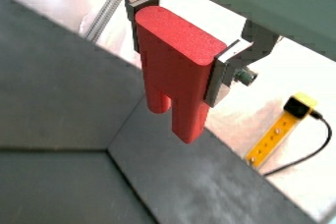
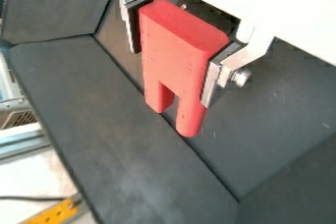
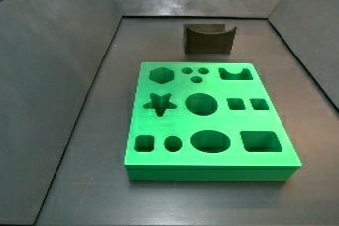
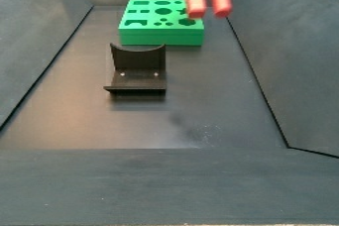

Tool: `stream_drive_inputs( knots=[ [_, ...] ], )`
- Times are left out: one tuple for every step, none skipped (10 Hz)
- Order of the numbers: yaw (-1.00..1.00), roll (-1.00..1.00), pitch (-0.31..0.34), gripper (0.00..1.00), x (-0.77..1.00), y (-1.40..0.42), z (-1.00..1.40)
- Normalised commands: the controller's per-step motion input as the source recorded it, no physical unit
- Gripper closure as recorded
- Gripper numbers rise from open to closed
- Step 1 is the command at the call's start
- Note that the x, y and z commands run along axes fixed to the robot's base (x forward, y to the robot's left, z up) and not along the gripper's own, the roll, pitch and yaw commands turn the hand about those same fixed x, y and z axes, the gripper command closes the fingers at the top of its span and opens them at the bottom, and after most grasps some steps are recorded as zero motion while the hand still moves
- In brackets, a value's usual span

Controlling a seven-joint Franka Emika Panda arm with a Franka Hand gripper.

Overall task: Pick up the square-circle object. Move up. Place the square-circle object on the fixture. Regrasp the square-circle object. Rotate the square-circle object. Move to above the board. Insert the square-circle object.
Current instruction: Rotate the square-circle object.

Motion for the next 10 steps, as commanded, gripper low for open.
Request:
stream_drive_inputs(
  knots=[
    [-0.08,-0.13,-0.024,1.0,-0.42,0.01,0.17],
    [-0.08,-0.11,-0.023,1.0,-0.32,0.01,0.07],
    [-1.0,-0.94,-0.101,1.0,0.0,0.0,0.0],
    [-1.0,-0.94,-0.079,1.0,0.06,0.03,0.01],
    [-1.0,-0.94,-0.042,1.0,-0.03,0.06,0.04],
    [-1.0,-0.93,0.002,1.0,-0.07,0.04,0.05],
    [-1.0,-0.91,0.054,1.0,-0.05,0.03,0.04],
    [-1.0,-0.9,0.127,1.0,-0.01,0.02,0.01],
    [-1.0,-0.89,0.178,1.0,0.0,0.01,0.0],
    [-1.0,-0.89,0.244,1.0,-0.02,0.02,0.03]
  ],
)
